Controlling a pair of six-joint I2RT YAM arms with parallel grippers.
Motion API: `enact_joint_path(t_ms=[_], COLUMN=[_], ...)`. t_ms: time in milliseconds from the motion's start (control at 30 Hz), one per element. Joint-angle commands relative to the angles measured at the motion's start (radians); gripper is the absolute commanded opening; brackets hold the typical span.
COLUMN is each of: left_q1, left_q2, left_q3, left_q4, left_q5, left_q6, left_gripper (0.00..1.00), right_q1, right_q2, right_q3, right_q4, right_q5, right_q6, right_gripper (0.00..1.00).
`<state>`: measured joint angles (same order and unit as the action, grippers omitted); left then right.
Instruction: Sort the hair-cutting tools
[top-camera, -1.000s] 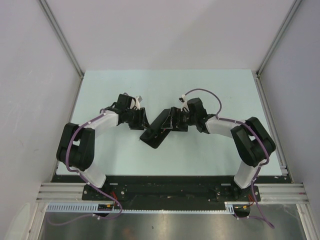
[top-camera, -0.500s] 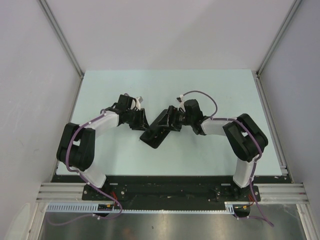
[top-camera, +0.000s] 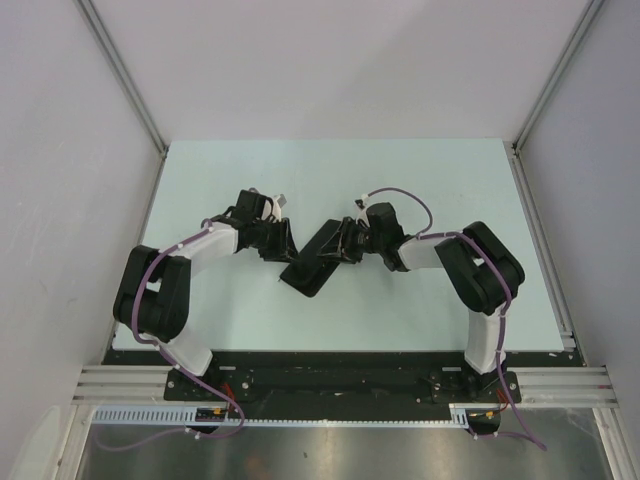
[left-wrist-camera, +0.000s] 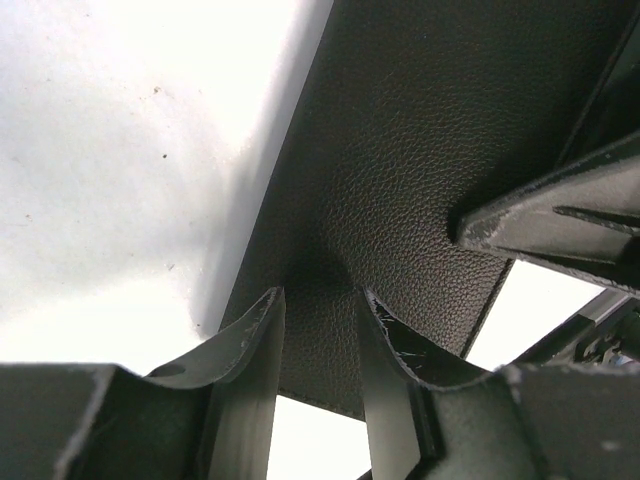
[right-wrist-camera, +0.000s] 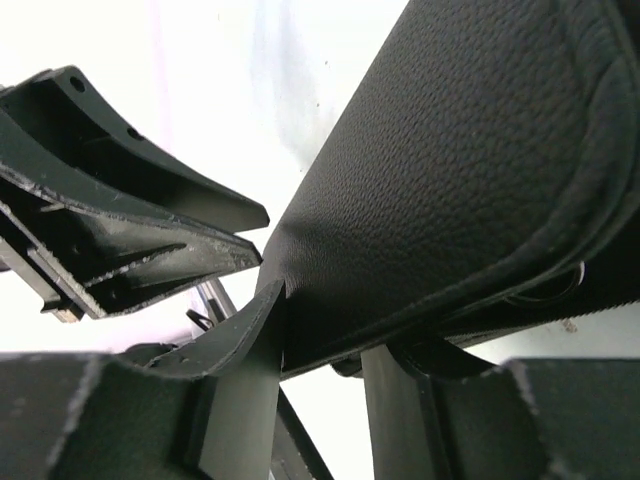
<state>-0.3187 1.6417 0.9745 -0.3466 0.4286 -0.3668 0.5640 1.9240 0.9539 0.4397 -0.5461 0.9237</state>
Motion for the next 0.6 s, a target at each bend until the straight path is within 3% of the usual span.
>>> enact_joint_path(t_ms=[0,133,200,300,433,567], left_q1=[-0.008,-0.008,-0.008,-0.006,-0.006,-0.006], left_q2=[-0.048,-0.072,-0.082,-0.108,-0.155,-0.192], left_q3=[-0.002,0.006,0.010,0.026,0.027,0.027], left_q4=[0.008,0.005,-0.002,-0.011,-0.009,-0.009], left_q5=[-0.008,-0.036,-0.054,-0.057,-0.048,0.082], left_q6=[-0.004,-0.003,-0.003,0.011,0.046,0.109], left_gripper=[0.40,0.44,0.48,0.58,0.80,0.93], right_q1=[-0.015,-0.019,-0.024,-0.036,-0.065,-0.085], right_q2=[0.050,0.058,0.044,0.007,-0.043,-0.097], right_q3=[0.016,0.016,0.016,0.016,0.016,0.016], right_q4=[0.129,0.192,0.211,0.186,0.182,0.212], right_q5=[0.012,-0.032,-0.073,-0.121,-0.210,-0.349], right_q6=[0.046,0.061,0.052,0.014,-0.020,-0.045], right_gripper=[0.36,0.08,0.02,0.00,0.00,0.00])
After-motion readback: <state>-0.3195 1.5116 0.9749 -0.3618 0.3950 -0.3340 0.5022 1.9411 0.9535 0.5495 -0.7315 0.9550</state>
